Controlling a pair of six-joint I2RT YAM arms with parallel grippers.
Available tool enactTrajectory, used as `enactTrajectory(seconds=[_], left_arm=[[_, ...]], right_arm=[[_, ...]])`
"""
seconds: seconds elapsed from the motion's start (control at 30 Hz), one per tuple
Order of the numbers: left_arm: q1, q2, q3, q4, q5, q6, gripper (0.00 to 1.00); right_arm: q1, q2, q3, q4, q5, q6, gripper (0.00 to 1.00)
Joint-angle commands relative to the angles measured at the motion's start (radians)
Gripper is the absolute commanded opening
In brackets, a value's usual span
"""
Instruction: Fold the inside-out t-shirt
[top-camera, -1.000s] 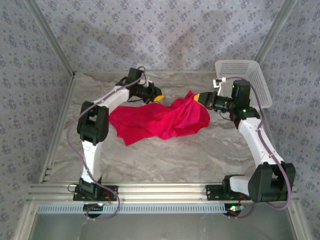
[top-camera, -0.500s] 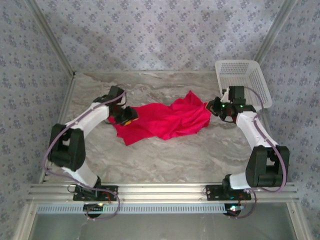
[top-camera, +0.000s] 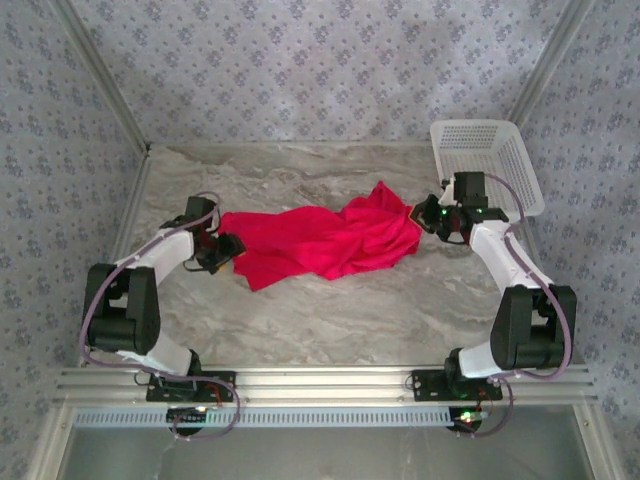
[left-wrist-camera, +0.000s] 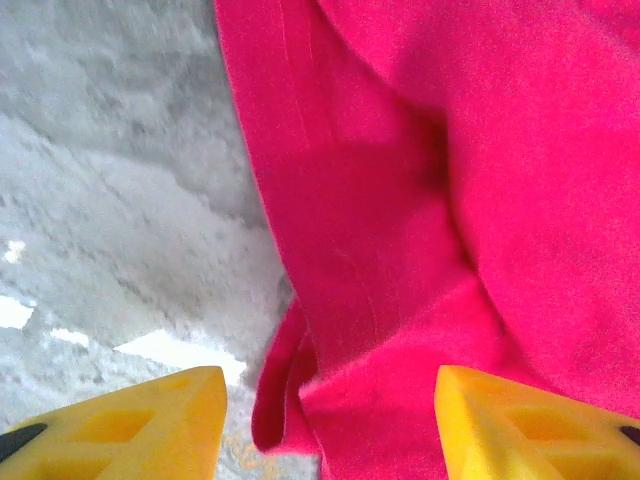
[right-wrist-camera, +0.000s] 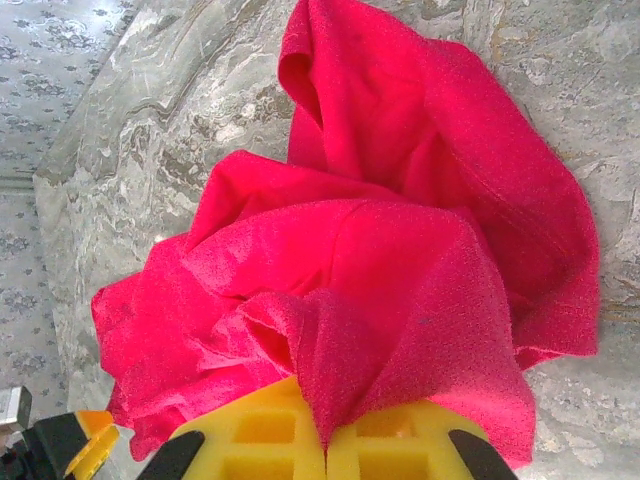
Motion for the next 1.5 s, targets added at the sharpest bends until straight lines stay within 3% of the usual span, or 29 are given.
enactTrajectory(seconds=[0.0,0.17,0.23,0.3,0.4,0.6,0.77,1.2,1.47], left_arm=[[0.023,0.039,0.001,0.073,0.017,-0.004,0.57],[0.038,0.123,0.022,0.137,0.055,-0.021,0.47],[0.041,0.152,0.04,0.151,0.066,-0.027,0.35],[0.049,0.171,0.073,0.151,0.087,-0.029,0.17],[0.076,0.159,0.18,0.085,0.117,-0.019,0.0],[0.152,0.044,0.578,-0.172,0.106,0.028,0.0],[0.234,-0.048,0.829,-0.255,0.134,0.008,0.0],[0.39,-0.189,1.226,-0.331,0.17,0.007,0.0],[0.404,-0.322,1.3,-0.327,0.011,0.142,0.0]], right_arm=[[0.005,-0.014,0.036,-0.037,0.0,0.012,0.0],[0.008,-0.016,0.048,-0.041,-0.001,0.012,0.0],[0.01,-0.015,0.05,-0.041,-0.003,0.012,0.0],[0.007,-0.012,0.059,-0.042,-0.012,0.012,0.0],[-0.004,-0.005,0.11,-0.051,-0.035,0.012,0.0],[-0.079,0.009,0.391,-0.127,-0.085,0.013,0.0],[-0.153,0.01,0.621,-0.161,-0.112,0.056,0.0],[-0.237,-0.018,1.062,-0.197,-0.258,0.211,0.0],[-0.313,-0.088,1.189,-0.18,-0.308,0.273,0.0]])
